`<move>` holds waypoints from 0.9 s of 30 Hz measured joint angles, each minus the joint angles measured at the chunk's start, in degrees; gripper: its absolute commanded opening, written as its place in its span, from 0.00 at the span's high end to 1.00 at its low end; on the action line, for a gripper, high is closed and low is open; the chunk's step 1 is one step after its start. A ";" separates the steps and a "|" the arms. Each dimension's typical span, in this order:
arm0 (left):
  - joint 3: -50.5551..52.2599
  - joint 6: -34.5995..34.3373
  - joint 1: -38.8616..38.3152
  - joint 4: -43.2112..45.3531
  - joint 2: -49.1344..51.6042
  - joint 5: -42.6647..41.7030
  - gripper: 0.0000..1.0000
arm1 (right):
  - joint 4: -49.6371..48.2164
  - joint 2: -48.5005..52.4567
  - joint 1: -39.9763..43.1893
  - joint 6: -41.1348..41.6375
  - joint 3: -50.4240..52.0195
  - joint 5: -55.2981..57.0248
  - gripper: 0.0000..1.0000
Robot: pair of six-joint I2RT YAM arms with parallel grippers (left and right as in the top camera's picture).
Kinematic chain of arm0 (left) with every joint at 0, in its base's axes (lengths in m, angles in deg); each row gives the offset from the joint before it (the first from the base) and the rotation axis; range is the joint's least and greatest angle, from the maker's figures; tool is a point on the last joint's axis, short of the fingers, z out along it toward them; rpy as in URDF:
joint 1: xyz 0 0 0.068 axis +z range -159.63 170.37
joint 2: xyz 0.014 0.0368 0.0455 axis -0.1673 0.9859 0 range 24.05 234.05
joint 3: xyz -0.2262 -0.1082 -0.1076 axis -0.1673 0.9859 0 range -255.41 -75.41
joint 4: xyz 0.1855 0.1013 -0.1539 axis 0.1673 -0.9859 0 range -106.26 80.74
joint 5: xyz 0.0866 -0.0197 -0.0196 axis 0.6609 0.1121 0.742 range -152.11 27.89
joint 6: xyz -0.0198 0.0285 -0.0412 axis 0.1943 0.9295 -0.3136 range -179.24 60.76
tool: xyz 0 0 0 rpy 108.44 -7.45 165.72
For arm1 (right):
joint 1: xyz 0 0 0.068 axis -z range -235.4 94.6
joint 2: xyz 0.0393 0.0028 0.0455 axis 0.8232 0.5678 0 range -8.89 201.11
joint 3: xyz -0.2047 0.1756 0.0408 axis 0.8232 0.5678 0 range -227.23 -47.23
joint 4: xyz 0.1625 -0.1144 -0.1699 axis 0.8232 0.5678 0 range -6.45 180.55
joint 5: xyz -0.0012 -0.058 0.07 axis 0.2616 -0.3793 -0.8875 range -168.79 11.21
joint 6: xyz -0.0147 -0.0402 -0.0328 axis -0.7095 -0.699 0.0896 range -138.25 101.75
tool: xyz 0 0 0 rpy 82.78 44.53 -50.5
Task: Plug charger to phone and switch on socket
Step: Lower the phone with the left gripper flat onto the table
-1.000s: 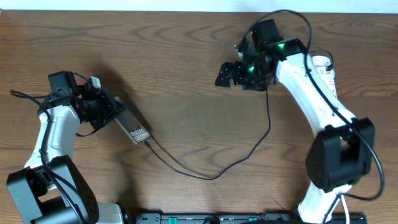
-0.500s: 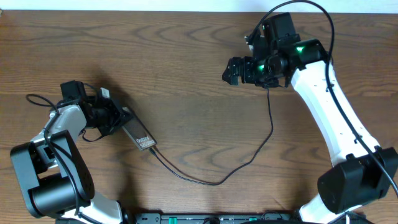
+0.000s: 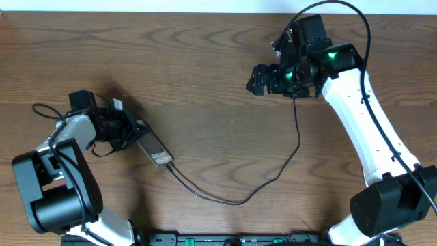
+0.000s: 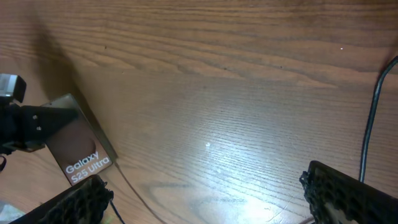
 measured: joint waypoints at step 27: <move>0.00 0.11 0.00 -3.65 0.83 2.69 0.83 | 0.13 0.00 0.00 0.00 0.00 0.66 0.01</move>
